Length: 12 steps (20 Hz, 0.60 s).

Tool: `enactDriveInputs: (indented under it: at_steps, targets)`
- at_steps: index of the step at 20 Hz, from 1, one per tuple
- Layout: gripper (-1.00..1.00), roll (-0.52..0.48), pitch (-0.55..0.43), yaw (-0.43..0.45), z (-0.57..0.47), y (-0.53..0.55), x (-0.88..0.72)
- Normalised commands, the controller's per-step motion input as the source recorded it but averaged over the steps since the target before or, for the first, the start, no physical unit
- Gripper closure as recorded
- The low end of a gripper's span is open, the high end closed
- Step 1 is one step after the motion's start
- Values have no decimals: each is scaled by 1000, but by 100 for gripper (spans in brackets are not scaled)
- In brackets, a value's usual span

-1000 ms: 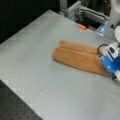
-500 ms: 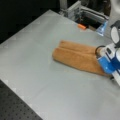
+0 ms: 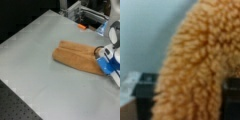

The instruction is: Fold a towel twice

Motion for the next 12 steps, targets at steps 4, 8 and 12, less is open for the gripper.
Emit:
enactDriveInputs:
  at_steps: [4,8,12]
  targets:
    - [100,-179,-60,100,-102,107,12]
    - [100,-170,-21,200,-50,44,-5]
    - [100,-106,40,533,22,-90,35]
